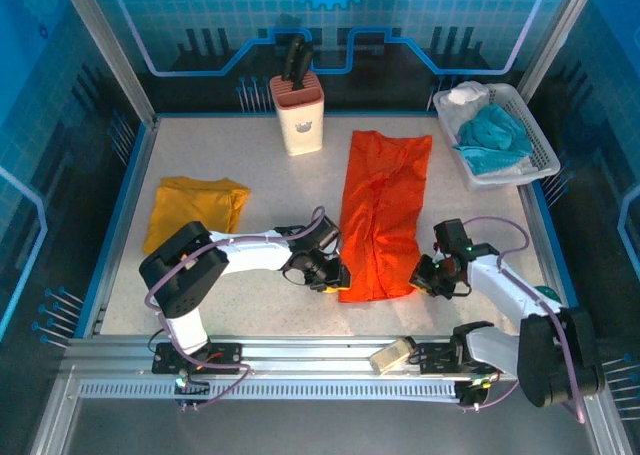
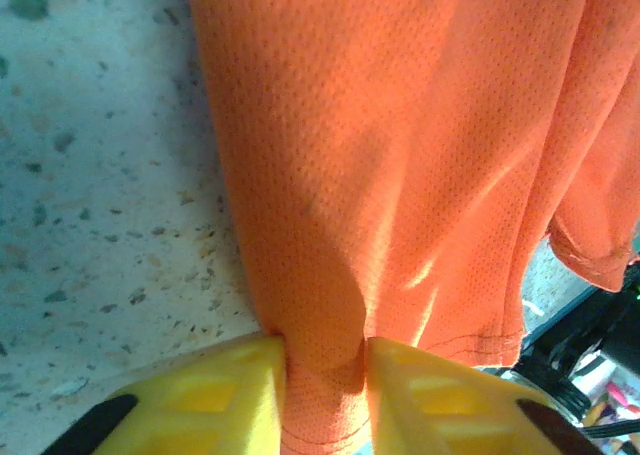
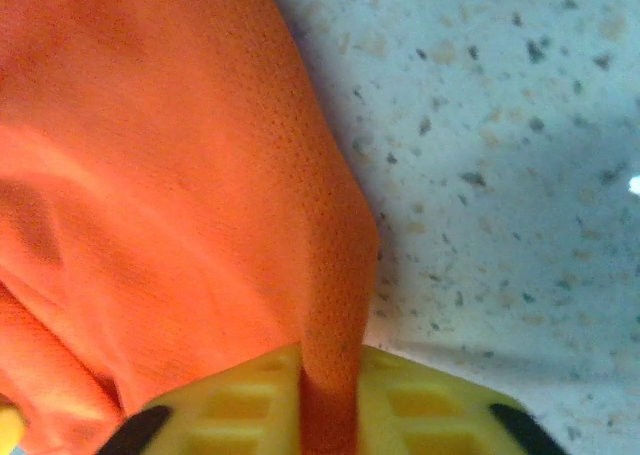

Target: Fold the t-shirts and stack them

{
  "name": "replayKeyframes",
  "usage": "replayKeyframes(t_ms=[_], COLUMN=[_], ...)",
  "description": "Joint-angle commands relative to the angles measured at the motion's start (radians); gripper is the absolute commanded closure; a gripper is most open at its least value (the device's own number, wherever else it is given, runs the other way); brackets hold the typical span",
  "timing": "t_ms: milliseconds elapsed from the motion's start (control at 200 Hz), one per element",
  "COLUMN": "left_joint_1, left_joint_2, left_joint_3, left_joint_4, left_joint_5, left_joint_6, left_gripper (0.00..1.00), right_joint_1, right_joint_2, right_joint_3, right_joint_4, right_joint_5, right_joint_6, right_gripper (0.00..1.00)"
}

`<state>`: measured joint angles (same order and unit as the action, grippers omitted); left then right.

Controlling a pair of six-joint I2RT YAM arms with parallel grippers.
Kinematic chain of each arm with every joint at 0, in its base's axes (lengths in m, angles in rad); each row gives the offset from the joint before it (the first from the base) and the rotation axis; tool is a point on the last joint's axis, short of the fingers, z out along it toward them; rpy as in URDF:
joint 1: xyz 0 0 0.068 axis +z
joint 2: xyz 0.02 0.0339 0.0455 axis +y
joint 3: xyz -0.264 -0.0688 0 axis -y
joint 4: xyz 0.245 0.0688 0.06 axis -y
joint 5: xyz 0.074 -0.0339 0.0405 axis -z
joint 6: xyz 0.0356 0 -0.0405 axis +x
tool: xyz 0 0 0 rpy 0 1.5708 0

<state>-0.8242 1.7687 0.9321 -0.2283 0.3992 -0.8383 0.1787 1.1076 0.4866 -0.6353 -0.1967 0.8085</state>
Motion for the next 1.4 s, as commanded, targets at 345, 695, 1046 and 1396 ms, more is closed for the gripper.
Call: replayKeyframes(t_ms=[345, 695, 1046, 1396], left_joint_1=[-0.008, -0.013, -0.042, -0.047], left_joint_2=[-0.033, -0.057, 0.008, 0.045], left_joint_3=[0.013, -0.034, -0.016, 0.002], left_joint_4=[-0.106, -0.062, -0.024, 0.005], left_joint_5=[-0.006, 0.050, 0.055, 0.054], left_joint_6=[0.025, 0.007, -0.033, -0.054], left_gripper=[0.67, 0.50, 0.55, 0.72], right_joint_1=[0.102, 0.111, 0.126, 0.179], right_joint_2=[-0.210, -0.195, -0.106, -0.029], right_joint_3=[-0.005, 0.041, 0.063, 0.087], right_joint_4=[-0.261, -0.321, -0.334, -0.279], right_joint_5=[0.010, 0.090, 0.162, 0.180], right_joint_6=[0.210, 0.132, 0.077, 0.097], right_gripper=[0.99, 0.43, 0.32, 0.41])
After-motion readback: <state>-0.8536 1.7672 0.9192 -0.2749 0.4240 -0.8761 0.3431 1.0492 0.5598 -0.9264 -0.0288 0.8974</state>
